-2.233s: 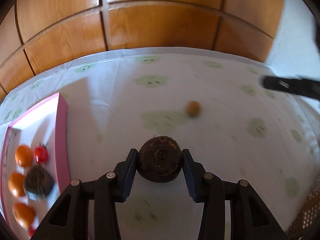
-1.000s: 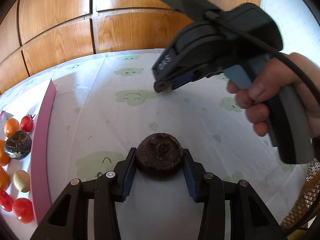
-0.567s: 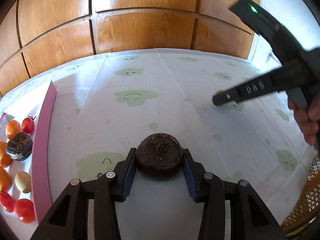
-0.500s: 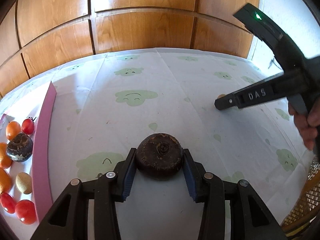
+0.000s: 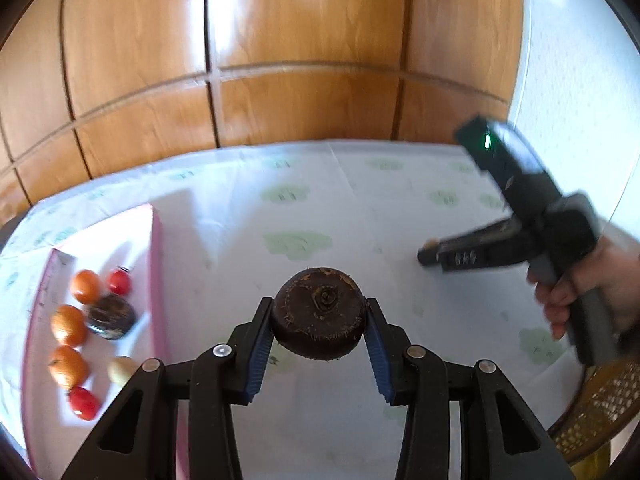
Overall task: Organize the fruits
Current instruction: 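Lift the dark brown fruit with the left tool while the right tool grasps a small tan fruit, then carry the dark brown fruit into the pink tray and open the left tool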
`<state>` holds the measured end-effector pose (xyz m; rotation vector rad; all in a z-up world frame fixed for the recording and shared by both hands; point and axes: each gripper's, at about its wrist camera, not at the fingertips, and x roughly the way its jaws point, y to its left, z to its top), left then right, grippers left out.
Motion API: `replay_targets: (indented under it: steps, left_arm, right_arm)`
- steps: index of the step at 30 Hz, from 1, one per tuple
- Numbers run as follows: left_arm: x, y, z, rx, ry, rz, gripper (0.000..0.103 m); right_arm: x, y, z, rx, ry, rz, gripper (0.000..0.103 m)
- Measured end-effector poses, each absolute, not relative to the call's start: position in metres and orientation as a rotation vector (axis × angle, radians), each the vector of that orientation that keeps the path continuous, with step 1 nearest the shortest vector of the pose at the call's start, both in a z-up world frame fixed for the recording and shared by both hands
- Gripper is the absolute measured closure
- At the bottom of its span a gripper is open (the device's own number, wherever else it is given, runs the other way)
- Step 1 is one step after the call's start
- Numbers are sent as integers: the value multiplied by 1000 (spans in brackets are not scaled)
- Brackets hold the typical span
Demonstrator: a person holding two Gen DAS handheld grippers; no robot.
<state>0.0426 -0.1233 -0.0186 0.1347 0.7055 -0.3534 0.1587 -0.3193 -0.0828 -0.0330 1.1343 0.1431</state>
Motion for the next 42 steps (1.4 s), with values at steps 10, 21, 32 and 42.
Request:
replay_targets:
  steps: [10,21,32,42]
  left_arm:
    - [28,-96,23,105,596,-246,59]
    - [32,-61,27,62,595,-153,59]
    - [47,-4,3,-11,682,-24,59]
    - [47,18,-3,-24,690,27,59]
  right_arm:
    - [156,-317,-84,-43,1120,132,79]
    - [155,-315,-84,-68,1108,125,79]
    - [154,-312,-84,-78,1106,121,79]
    - [154,-311,-85,-85,1102,119,79]
